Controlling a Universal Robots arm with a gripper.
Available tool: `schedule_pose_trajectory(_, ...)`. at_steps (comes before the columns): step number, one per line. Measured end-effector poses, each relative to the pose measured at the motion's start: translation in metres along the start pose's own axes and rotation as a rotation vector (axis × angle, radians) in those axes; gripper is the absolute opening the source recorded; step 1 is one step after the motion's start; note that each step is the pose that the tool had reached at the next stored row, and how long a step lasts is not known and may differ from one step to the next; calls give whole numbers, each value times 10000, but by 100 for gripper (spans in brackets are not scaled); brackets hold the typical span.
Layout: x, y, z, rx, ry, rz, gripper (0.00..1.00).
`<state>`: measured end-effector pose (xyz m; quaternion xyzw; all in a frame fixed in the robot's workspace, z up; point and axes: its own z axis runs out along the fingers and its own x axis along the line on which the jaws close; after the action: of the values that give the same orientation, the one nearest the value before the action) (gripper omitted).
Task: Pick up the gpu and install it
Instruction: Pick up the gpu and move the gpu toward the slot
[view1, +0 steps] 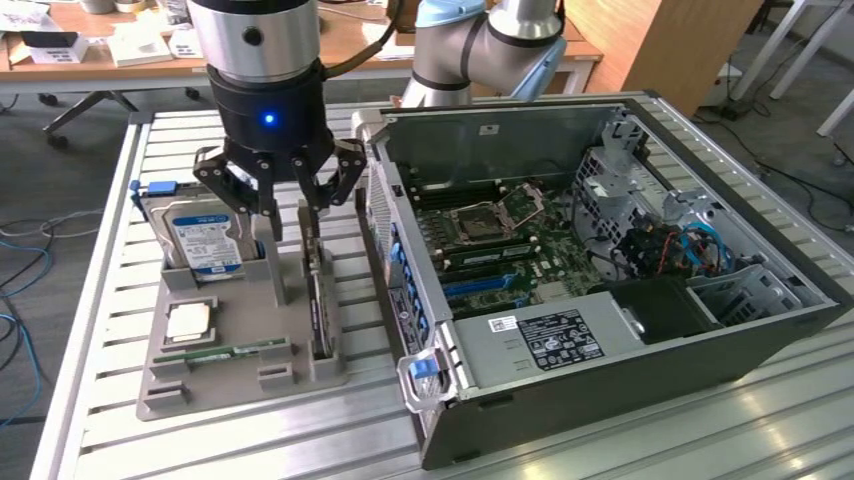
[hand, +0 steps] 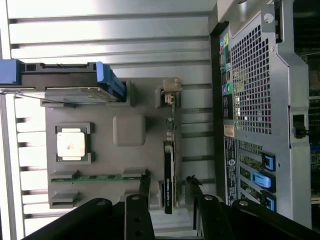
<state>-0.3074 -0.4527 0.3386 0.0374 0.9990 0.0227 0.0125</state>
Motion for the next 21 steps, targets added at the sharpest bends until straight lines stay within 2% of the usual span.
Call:
schedule_pose_trajectory(10,3,-6,125,-1,0,0,42)
schedule_pose_trajectory(20,3,-6,132,0,1,0,43)
schedule_pose_trajectory(21,3,-6,132,0,1,-1,49)
